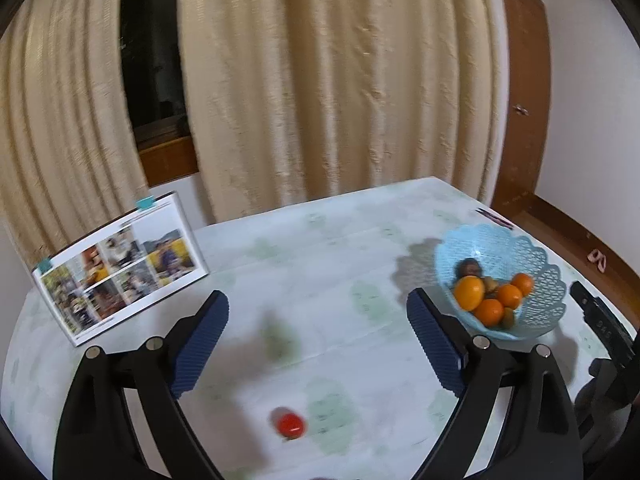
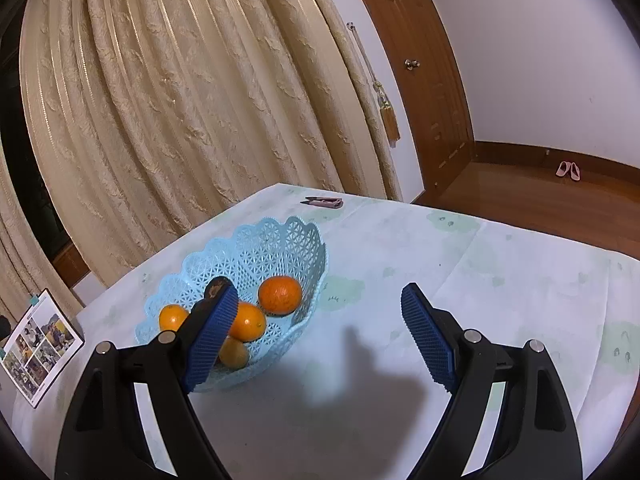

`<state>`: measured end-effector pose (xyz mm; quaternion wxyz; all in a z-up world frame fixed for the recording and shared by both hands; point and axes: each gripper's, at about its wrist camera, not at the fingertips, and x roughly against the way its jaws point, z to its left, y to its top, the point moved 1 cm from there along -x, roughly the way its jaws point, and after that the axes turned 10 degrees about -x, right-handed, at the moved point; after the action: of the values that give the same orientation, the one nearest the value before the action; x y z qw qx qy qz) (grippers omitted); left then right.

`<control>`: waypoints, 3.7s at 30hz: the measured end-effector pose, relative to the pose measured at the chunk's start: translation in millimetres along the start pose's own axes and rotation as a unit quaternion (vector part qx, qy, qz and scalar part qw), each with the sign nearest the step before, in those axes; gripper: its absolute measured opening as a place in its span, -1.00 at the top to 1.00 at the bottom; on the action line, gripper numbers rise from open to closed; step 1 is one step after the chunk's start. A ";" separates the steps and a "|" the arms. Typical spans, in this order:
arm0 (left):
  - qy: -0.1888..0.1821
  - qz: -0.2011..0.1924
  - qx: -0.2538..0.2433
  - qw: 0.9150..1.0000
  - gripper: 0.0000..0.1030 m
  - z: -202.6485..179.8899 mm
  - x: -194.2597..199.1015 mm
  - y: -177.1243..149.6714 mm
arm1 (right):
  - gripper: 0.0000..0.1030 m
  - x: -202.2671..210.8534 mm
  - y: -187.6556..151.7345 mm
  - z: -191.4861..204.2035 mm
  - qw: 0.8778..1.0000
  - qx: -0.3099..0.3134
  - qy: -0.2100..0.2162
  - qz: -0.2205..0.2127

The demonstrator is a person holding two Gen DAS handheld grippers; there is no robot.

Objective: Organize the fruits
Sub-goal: 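Move both tools back from the basket toward the remaining red tomatoes, then grasp a red tomato with the left tool while the right tool grasps the other tomato, then carry the tomato to the basket and open the right tool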

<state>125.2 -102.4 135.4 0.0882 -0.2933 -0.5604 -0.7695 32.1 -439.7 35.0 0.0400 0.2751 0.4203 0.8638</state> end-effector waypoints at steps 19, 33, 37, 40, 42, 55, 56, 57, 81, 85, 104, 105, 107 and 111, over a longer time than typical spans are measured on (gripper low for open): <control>0.018 0.087 0.071 0.993 -0.76 61.0 -30.1 -74.6 | -0.65 31.5 -39.4 41.9 0.995 0.032 0.066 0.073; -0.025 0.130 0.043 0.990 -0.72 30.6 -57.0 -103.7 | -0.65 60.8 -124.9 128.5 0.946 0.188 0.180 0.192; -0.043 0.147 0.035 0.988 -0.43 20.0 -65.4 -109.5 | -0.65 61.2 -136.2 132.3 0.938 0.204 0.185 0.209; -0.050 0.156 0.036 0.986 -0.25 16.7 -70.0 -113.4 | -0.65 60.1 -141.1 134.1 0.934 0.211 0.187 0.217; -0.055 0.163 0.039 0.984 -0.10 16.1 -73.7 -116.2 | -0.65 59.6 -144.2 134.7 0.932 0.215 0.189 0.221; -0.063 0.139 0.054 0.987 0.47 27.2 -57.6 -109.2 | -0.65 65.9 -157.4 146.8 0.916 0.248 0.207 0.238; -0.054 0.131 0.057 0.988 0.47 32.4 -52.0 -106.3 | -0.65 66.6 -159.3 148.7 0.914 0.252 0.209 0.240; -0.046 0.125 0.059 0.989 0.47 36.2 -48.1 -103.9 | -0.65 67.0 -160.8 150.3 0.913 0.255 0.210 0.241; 0.023 0.097 0.102 0.990 0.47 77.5 -19.2 -98.2 | 0.33 55.0 -223.9 202.7 0.850 0.362 0.214 0.316; 0.022 0.099 0.098 0.990 0.47 74.1 -21.2 -99.3 | 0.34 57.8 -220.8 199.0 0.852 0.357 0.216 0.317; 0.030 0.098 0.048 0.994 0.47 43.0 -24.3 -96.0 | 0.34 56.1 -114.8 148.0 0.923 0.244 0.189 0.231; 0.031 0.098 0.045 0.994 0.47 41.0 -24.1 -95.5 | 0.34 56.6 -107.1 144.6 0.927 0.237 0.187 0.224; 0.031 0.097 0.038 0.994 0.47 36.6 -24.1 -94.0 | 0.34 57.6 -89.9 136.9 0.936 0.221 0.181 0.207; 0.028 0.095 0.031 0.995 0.47 29.2 -21.9 -91.5 | 0.34 56.7 -63.4 124.4 0.948 0.198 0.172 0.181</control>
<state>110.8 -47.4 55.1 0.1861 -0.3206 -0.5508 -0.7478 37.2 -294.3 74.3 -0.2452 0.1966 0.5261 0.7902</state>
